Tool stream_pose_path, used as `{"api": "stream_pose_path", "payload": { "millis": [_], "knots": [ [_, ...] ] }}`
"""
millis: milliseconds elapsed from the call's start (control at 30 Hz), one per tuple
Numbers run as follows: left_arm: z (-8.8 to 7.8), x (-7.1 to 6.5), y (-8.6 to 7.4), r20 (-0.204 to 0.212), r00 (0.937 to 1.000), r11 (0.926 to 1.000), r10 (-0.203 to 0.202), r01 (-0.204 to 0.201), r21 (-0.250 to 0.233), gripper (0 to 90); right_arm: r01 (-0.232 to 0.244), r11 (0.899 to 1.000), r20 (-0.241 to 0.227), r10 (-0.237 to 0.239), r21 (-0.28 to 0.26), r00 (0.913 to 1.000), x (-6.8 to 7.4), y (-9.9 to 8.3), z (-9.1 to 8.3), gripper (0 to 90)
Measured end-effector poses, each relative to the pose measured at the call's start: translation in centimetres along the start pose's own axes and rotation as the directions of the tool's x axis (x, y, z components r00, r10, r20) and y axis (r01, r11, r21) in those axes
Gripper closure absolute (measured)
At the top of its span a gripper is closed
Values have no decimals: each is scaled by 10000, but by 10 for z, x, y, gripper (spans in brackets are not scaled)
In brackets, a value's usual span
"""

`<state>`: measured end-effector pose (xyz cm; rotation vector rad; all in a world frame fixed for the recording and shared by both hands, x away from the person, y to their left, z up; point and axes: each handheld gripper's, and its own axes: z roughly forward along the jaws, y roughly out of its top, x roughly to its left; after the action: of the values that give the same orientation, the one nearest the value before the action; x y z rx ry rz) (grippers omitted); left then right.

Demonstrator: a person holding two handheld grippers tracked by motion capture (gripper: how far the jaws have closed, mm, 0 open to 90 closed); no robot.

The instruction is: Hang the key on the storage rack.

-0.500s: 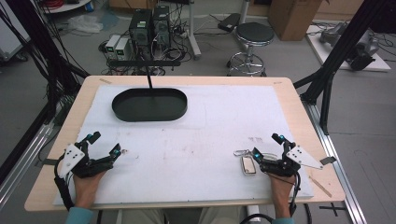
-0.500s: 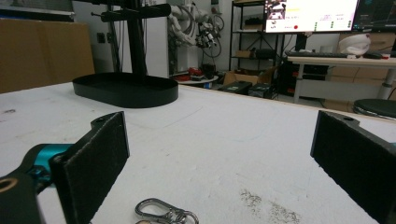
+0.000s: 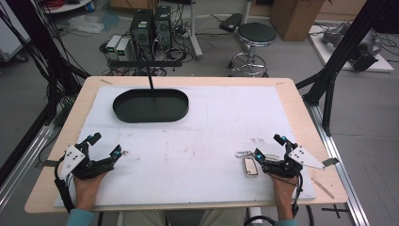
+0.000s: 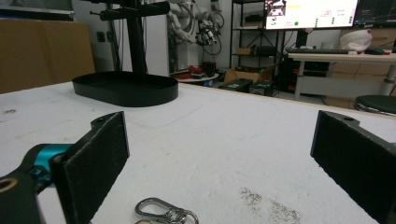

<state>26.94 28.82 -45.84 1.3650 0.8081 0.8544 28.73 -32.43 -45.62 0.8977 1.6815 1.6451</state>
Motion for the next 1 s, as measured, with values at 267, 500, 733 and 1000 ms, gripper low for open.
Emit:
{"api": "stream_pose_path", "payload": {
  "millis": [267, 500, 733, 1000],
  "knots": [
    [0, 0, 0, -1, 10000, 10000, 12, -12, 0, 110, -48, 9999, -113, 50, 156, 9999, -1, 6, -2, 37],
    [0, 0, 0, 9, 10000, 10000, -3, 3, 6, 111, 329, 9983, -745, -292, 487, 9968, 1, 25, -5, 37],
    [0, 0, 0, -7, 10000, 10000, 4, -4, -4, 111, 959, 9829, -1741, -680, 1575, 9824, -9, 57, -10, 38],
    [0, 0, 0, -8, 10000, 10000, 4, -4, -3, 111, 1766, 9349, -2626, -950, 3078, 9602, -27, 76, -5, 47]
  ]
}}
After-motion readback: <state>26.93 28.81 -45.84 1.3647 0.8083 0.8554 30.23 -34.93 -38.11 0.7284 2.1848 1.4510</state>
